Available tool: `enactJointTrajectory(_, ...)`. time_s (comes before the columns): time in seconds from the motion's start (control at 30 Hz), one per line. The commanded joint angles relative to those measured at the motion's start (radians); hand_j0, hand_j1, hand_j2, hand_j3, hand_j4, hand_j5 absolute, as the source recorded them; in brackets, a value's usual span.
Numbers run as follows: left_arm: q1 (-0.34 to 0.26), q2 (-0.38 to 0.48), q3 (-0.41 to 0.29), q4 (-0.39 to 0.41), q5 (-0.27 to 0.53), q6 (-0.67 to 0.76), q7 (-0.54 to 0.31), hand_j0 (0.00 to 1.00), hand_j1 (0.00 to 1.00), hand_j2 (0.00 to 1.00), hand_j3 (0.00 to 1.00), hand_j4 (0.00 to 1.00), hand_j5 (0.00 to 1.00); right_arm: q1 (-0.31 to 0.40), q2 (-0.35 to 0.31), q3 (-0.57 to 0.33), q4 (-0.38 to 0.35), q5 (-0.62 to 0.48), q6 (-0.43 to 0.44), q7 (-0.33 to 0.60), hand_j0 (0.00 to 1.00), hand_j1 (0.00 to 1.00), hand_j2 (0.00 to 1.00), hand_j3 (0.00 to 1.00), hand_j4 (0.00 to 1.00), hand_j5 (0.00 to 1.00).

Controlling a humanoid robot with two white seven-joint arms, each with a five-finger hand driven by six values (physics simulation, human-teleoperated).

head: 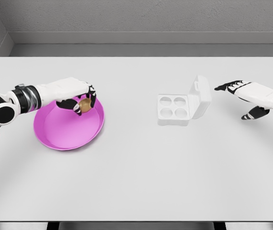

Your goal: Pack egg into the box and close the box lid

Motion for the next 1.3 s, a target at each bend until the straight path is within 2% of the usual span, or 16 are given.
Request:
enactJointTrajectory(0.0,0.000,-0.011,0.003,-0.004,0.003,0.001,0.001,0.33,0.33,0.33,0.33,0.33,0.33,0.000,-0.001,-0.002,0.000,-0.005,0.002,0.000,1.00,1.00,1.00,1.00,1.00,1.00)
enactJointTrajectory(1.27,-0.020,-0.140,0.005,-0.021,-0.002,-0.001,0.001,0.31,0.31,0.31,0.31,0.31,0.31,0.002,-0.001,-0.002,0.000,-0.005,0.003,0.000,1.00,1.00,1.00,1.00,1.00,1.00)
